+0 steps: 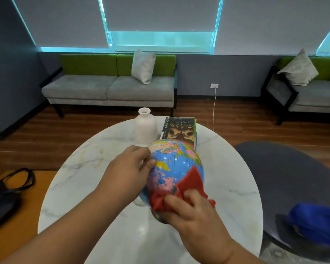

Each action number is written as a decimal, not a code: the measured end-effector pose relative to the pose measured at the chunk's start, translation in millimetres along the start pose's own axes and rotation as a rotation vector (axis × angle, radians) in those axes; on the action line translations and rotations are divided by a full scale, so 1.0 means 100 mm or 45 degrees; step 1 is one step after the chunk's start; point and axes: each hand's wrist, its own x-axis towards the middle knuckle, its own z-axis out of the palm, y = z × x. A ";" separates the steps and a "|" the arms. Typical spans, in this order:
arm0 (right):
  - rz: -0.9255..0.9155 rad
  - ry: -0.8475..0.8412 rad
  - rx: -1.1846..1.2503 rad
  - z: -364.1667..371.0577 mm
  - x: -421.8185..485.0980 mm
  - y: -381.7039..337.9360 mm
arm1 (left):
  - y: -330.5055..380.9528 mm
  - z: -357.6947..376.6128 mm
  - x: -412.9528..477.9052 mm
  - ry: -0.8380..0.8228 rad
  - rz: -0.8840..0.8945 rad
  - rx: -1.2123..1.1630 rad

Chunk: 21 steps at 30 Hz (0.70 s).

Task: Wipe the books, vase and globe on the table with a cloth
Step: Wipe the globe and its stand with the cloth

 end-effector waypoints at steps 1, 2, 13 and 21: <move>0.041 -0.079 -0.003 0.12 -0.17 -0.02 | -0.01 0.00 0.00 0.004 0.015 0.017; 0.099 -0.151 0.003 0.22 -0.34 -0.03 | -0.02 -0.02 0.00 0.006 0.035 0.025; 1.224 -0.019 0.240 0.35 -0.72 0.06 | -0.85 0.11 -0.15 -0.241 -0.337 -0.425; 1.594 0.097 0.651 0.33 -0.57 -0.27 | -1.14 0.67 -0.30 -0.743 -0.168 -0.407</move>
